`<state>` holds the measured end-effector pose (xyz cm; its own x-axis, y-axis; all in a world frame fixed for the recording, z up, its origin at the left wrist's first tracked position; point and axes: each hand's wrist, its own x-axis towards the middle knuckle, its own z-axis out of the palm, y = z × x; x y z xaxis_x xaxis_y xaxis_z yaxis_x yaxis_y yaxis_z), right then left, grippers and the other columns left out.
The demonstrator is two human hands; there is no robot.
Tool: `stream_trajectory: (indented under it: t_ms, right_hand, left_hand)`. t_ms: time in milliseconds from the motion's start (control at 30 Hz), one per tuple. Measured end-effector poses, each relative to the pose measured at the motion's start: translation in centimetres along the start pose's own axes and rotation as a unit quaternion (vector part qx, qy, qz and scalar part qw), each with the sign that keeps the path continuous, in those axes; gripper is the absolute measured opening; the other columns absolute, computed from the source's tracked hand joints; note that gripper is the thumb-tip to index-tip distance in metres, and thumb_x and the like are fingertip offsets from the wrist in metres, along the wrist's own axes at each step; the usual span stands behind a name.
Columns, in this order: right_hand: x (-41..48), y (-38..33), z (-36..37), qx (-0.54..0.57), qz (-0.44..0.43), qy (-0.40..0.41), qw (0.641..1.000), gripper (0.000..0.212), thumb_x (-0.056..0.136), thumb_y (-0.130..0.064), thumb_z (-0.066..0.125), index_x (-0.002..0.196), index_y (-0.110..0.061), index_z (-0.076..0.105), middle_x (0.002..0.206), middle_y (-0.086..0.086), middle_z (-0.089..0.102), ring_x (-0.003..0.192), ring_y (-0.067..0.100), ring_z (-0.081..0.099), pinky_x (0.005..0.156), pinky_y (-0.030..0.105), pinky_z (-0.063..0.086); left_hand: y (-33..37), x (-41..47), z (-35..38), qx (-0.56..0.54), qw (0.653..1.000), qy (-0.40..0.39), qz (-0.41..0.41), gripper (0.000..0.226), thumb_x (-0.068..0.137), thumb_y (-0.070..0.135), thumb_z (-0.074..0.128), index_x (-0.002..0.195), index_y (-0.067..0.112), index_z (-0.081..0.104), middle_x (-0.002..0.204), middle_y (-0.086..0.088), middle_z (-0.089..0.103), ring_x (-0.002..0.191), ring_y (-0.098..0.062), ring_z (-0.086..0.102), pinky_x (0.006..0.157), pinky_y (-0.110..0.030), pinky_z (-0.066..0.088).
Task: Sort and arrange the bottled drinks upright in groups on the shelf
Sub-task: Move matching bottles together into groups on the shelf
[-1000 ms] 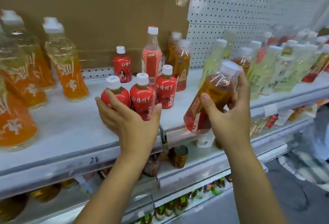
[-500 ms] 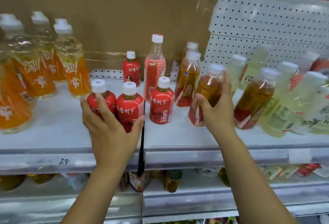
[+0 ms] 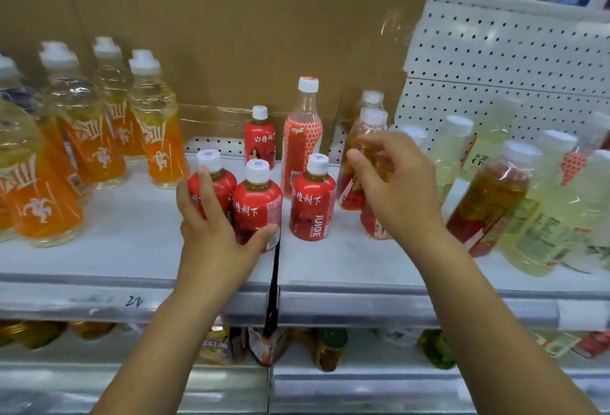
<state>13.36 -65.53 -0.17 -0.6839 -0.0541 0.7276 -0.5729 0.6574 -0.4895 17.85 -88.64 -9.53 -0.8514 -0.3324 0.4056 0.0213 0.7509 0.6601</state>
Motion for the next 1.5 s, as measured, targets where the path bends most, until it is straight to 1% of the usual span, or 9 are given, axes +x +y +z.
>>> stream_trajectory:
  t_ms: [100, 233, 367, 500, 700, 833, 967, 1133, 1500]
  right_hand:
    - [4.2, -1.8, 2.0, 0.065, 0.11, -0.108, 0.986, 0.05, 0.093, -0.043, 0.069, 0.135, -0.018, 0.058, 0.123, -0.006, 0.065, 0.108, 0.007, 0.061, 0.092, 0.016, 0.049]
    - [9.1, -1.8, 5.9, 0.035, 0.182, -0.196, 0.963, 0.084, 0.083, -0.062, 0.071, 0.145, -0.014, 0.043, 0.128, -0.005, 0.058, 0.115, 0.013, 0.058, 0.098, 0.032, 0.049]
    - [10.6, -0.8, 8.8, 0.068, 0.237, -0.25, 0.936, 0.072, 0.072, -0.06, 0.08, 0.127, -0.019, 0.058, 0.118, -0.005, 0.066, 0.108, 0.016, 0.066, 0.088, 0.032, 0.055]
    - [10.4, -0.9, 9.3, 0.093, 0.237, -0.205, 0.945, 0.038, 0.082, -0.038, 0.082, 0.11, -0.021, 0.062, 0.106, -0.006, 0.068, 0.096, 0.012, 0.067, 0.071, 0.023, 0.051]
    - [10.5, -2.0, 7.8, 0.148, 0.222, -0.042, 0.963, 0.03, 0.085, -0.035, 0.079, 0.107, -0.024, 0.062, 0.103, -0.007, 0.071, 0.098, 0.011, 0.069, 0.094, 0.04, 0.057]
    - [9.7, -3.8, 5.8, 0.146, 0.183, 0.062, 0.97, 0.046, 0.081, -0.044, 0.08, 0.117, -0.03, 0.056, 0.104, -0.014, 0.07, 0.091, -0.003, 0.068, 0.086, 0.028, 0.057]
    - [8.5, -5.5, 2.8, 0.187, 0.181, 0.155, 0.953, 0.035, 0.084, -0.054, 0.074, 0.103, -0.032, 0.055, 0.094, 0.0, 0.076, 0.086, 0.012, 0.075, 0.083, 0.045, 0.061]
    - [5.6, -7.4, -2.5, 0.162, 0.189, 0.208, 0.946, 0.029, 0.091, -0.05, 0.069, 0.103, -0.025, 0.059, 0.083, 0.0, 0.076, 0.079, 0.019, 0.075, 0.079, 0.048, 0.063]
    - [-7.7, -3.8, -5.4, 0.113, 0.313, 0.272, 0.903, 0.036, 0.088, -0.039, 0.075, 0.115, -0.021, 0.062, 0.083, 0.003, 0.076, 0.072, 0.009, 0.071, 0.064, 0.02, 0.054]
  left_hand:
    - [-0.6, 1.3, -0.5, -0.009, 0.999, -0.037, 0.003, 0.132, 0.071, 0.064, 0.075, 0.147, 0.045, -0.032, 0.16, 0.012, -0.027, 0.147, -0.04, 0.027, 0.113, -0.055, 0.039]
    - [-1.3, 3.5, -0.6, -0.01, 0.998, -0.064, 0.018, 0.128, 0.077, 0.06, 0.074, 0.151, 0.037, -0.028, 0.159, 0.013, -0.026, 0.15, -0.034, 0.023, 0.115, -0.048, 0.036]
    - [-2.1, 6.4, -0.2, -0.018, 0.995, -0.098, 0.01, 0.128, 0.079, 0.061, 0.072, 0.149, 0.038, -0.031, 0.162, 0.005, -0.029, 0.152, -0.035, 0.018, 0.115, -0.048, 0.033]
    - [-2.6, 9.0, 0.5, 0.006, 0.989, -0.149, -0.006, 0.123, 0.084, 0.063, 0.065, 0.146, 0.037, -0.038, 0.162, -0.008, -0.032, 0.15, -0.041, 0.021, 0.116, -0.049, 0.031]
    - [-2.3, 11.5, 0.0, 0.057, 0.966, -0.252, -0.031, 0.124, 0.087, 0.065, 0.06, 0.114, 0.046, -0.059, 0.155, -0.012, -0.044, 0.151, -0.043, 0.02, 0.12, -0.053, 0.026]
    - [0.4, 10.6, -1.1, 0.006, 0.986, -0.166, -0.025, 0.106, 0.088, 0.066, 0.056, 0.159, 0.026, -0.011, 0.167, -0.011, -0.018, 0.154, -0.037, 0.003, 0.12, -0.051, 0.02]
    - [4.2, 9.3, -2.7, -0.157, 0.965, -0.001, 0.208, 0.062, 0.087, 0.063, 0.06, 0.136, 0.026, 0.052, 0.138, 0.005, 0.051, 0.131, -0.018, 0.042, 0.101, -0.03, 0.036]
    - [6.1, 7.1, 0.5, -0.166, 0.944, -0.231, 0.17, 0.087, 0.073, 0.063, 0.076, 0.146, 0.034, 0.039, 0.14, 0.013, 0.056, 0.127, -0.014, 0.054, 0.102, -0.04, 0.048]
    - [5.2, 6.5, 3.3, -0.091, 0.969, -0.117, 0.2, 0.058, 0.094, 0.029, 0.067, 0.145, 0.01, 0.047, 0.145, -0.01, 0.053, 0.133, -0.03, 0.05, 0.113, -0.046, 0.039]
